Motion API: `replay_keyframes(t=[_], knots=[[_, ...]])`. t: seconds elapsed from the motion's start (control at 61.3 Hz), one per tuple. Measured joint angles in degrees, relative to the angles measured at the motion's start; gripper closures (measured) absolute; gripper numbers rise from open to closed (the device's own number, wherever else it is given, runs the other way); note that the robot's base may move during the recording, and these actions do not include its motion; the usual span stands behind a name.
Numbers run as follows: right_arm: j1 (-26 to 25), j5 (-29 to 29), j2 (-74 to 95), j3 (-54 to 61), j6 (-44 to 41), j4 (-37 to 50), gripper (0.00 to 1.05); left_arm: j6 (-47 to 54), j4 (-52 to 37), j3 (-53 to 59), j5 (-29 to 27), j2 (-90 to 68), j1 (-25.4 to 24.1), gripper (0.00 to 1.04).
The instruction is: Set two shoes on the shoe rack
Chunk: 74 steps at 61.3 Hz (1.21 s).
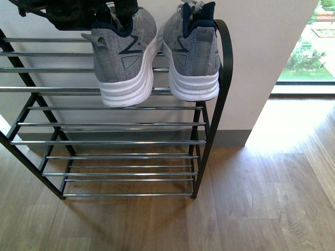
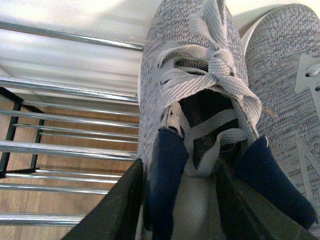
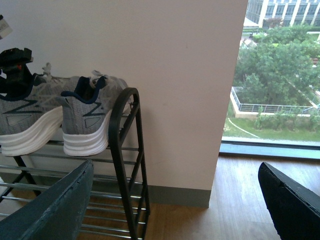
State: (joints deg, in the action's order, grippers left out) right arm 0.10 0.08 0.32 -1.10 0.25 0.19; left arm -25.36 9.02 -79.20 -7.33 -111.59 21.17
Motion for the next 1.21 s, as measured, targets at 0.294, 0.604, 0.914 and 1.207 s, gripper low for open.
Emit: replay_keyframes(t=[0.294,0.604,0.914,1.207], knots=[[0.0,0.0,0.02,0.0,0.0,0.0,0.09,-1.18,-0.9,3.13,-4.13,7.76,0.72,0.08],[0.0,0.0,0.02,0.02,0.0,0.0,0.09,-1.33,-5.16,15.85,-11.72,24.3,1.6,0.09],[0.0,0.0,0.0,0.02,0.0,0.0,0.09,-0.7,-5.46,33.16,-18.58,48.28,-1.4,0.09],[0.0,0.07,0.0,0.0,0.0,0.0,0.09,9.75,-21.99,48.78,-8.7,62.16,-6.58,0.26]])
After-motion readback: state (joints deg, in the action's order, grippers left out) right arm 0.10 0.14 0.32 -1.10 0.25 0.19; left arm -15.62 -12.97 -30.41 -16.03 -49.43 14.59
